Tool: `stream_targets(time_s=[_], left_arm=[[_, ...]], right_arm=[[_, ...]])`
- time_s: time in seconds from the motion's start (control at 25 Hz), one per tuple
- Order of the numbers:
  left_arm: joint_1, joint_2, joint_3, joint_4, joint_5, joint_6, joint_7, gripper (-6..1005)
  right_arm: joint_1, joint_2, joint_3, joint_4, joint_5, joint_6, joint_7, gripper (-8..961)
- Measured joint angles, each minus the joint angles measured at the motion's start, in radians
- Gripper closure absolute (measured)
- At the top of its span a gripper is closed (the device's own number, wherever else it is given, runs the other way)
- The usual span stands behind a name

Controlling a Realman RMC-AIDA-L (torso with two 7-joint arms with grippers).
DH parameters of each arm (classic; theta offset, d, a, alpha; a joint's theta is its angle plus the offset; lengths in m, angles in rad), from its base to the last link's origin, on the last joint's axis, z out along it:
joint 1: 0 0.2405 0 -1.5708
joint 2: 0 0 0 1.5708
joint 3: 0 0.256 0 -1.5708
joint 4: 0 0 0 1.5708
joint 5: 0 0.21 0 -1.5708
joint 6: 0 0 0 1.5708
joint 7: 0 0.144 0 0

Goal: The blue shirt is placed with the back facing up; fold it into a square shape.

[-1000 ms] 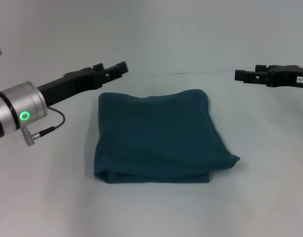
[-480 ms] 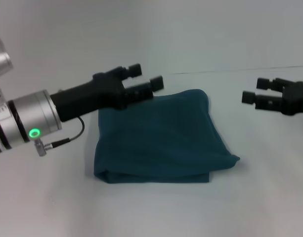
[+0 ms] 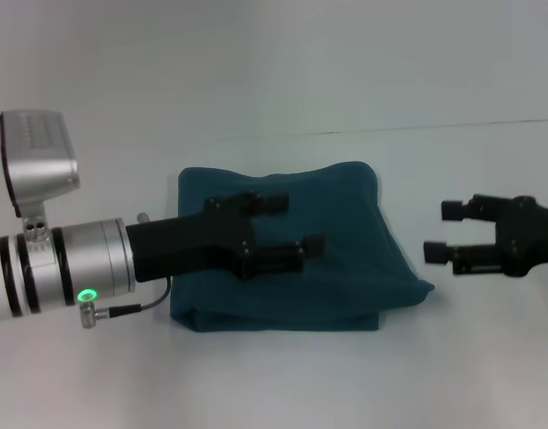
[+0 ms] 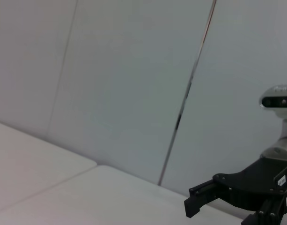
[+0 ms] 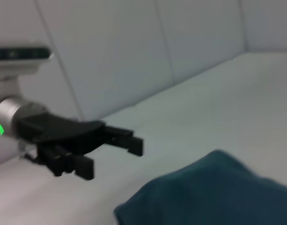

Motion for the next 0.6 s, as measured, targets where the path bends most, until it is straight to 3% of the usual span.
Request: stream_targets(time_s=[0.24,0.6], left_arm=[[0.005,0.000,0.006,-0.026,0.030,0.014,-0.015,112],[0.011,0.003,-0.001,-0.037,0.118,0.040,-0.088,112]], right_arm=[[0.008,0.001,-0.048,-0.001,-0.044,-0.012,-0.007,26],[0.039,0.024,-0.063,0.005,-0.132,-0.007,0.001,26]])
